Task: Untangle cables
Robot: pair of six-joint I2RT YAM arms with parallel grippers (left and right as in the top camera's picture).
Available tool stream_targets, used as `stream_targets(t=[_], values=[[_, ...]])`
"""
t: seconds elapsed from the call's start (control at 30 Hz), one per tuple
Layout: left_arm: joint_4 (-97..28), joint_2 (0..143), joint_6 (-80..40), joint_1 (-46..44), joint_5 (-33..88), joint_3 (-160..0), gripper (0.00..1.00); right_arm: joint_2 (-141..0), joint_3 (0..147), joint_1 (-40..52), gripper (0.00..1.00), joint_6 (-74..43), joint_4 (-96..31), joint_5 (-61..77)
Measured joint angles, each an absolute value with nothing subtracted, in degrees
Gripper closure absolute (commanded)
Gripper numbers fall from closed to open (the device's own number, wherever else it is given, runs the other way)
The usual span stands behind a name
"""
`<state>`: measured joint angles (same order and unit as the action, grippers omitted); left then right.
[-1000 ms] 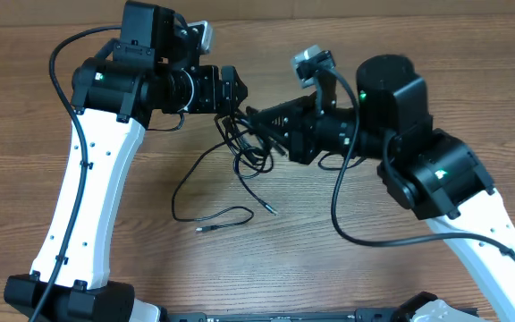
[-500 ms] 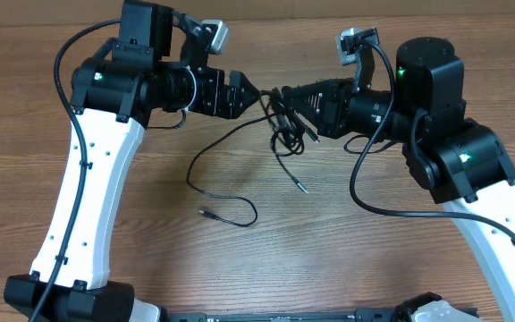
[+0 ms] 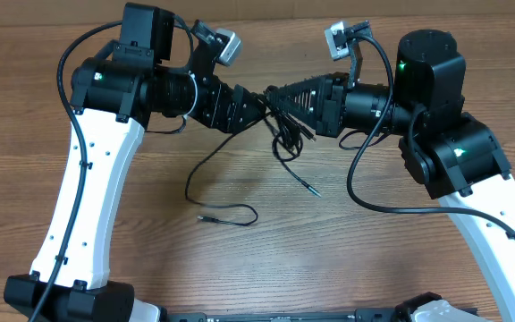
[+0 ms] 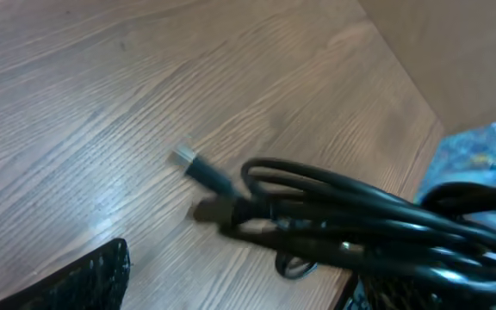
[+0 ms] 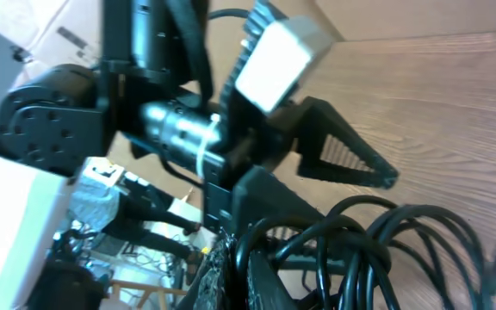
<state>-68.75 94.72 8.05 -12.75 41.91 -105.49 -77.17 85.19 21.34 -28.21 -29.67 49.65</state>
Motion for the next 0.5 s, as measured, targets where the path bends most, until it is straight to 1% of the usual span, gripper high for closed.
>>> stream_targets(t=[0.2,0.3,0.33,0.4,0.5], values=[[-69.28,94.72,11.40,-12.75,42.04,-105.49,0.16,-77.17,85.19,21.34,0.96,-29.43,-27.24,53.21],[-68.79,94.72,12.21,-12.75,42.02,-105.49,0.23,-77.17,85.19,21.34,0.96,-30.26,-26.94,54.11],[-68.60,94.72,12.38,-12.75,41.93,-105.49,0.24,-77.17,85.19,21.34,0.96,-30.41,-26.94,54.39],[-67.85,94.72,11.88,-12.75,41.08,-105.49,0.26,-77.17,85.19,21.34,0.96,-30.83,-26.94,55.31],[-66.85,94.78,7.90,-12.78,36.80,-105.49,0.26,-77.17,85.19,21.34,0.96,-31.14,-26.94,56.99]])
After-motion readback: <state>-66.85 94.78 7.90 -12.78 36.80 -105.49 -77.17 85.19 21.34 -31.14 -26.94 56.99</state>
